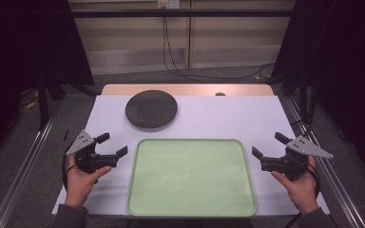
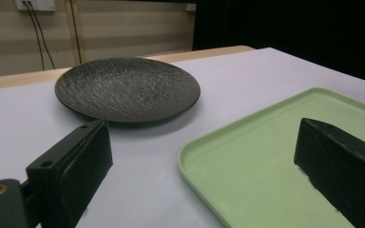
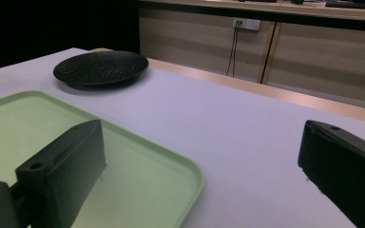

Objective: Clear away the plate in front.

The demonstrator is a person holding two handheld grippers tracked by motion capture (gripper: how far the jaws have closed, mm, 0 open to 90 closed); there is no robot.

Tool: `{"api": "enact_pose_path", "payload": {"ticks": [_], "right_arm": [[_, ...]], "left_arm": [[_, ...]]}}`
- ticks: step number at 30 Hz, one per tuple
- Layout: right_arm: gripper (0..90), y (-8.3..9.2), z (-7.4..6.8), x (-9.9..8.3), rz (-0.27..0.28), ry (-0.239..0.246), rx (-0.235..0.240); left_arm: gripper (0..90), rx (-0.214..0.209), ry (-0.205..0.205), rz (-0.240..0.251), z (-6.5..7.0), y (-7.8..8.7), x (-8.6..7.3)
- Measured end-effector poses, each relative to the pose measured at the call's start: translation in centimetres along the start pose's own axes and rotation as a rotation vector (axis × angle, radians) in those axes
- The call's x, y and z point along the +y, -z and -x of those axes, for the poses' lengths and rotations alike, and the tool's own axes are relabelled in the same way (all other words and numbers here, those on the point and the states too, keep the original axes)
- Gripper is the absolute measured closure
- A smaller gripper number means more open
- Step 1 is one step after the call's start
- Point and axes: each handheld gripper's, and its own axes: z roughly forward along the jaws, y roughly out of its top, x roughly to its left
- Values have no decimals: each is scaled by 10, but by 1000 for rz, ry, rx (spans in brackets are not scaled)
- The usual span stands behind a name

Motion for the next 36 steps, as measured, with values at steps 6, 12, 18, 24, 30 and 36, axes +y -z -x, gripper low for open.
{"api": "enact_pose_path", "payload": {"ticks": [6, 12, 18, 24, 30, 36], "right_arm": [[11, -1, -3, 0, -17, -3, 17], [13, 6, -8, -3, -17, 5, 21], [15, 13, -8, -10, -33, -10, 25], [18, 16, -8, -12, -35, 2, 19], [24, 18, -10, -13, -38, 6, 23], [24, 18, -13, -13, -40, 16, 20]], "left_arm": [[51, 10, 27, -6, 2, -2, -1], [51, 10, 67, 0, -7, -10, 3], [52, 37, 125, 25, -19, -20, 7], [53, 46, 172, 27, -30, -38, 11], [54, 64, 183, 13, -42, -49, 15], [59, 86, 213, 13, -50, -63, 20]]}}
